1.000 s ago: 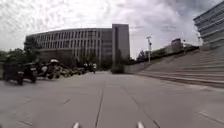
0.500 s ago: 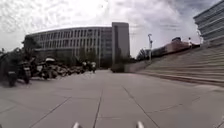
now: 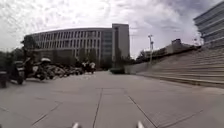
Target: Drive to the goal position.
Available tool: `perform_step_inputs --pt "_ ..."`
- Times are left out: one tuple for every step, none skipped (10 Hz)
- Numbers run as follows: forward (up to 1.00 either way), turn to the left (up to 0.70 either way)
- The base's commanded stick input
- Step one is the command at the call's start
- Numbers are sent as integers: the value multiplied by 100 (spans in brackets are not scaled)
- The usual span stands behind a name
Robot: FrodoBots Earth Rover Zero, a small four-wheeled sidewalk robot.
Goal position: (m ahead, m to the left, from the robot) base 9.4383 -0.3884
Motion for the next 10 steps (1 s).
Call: perform_step_inputs --pt "70 14" --pt "70 14" --pt "70 14" --pt "70 14" --pt "70 14" --pt "70 14" --pt "70 13" --pt "70 8" --pt "70 0" --pt "70 0"
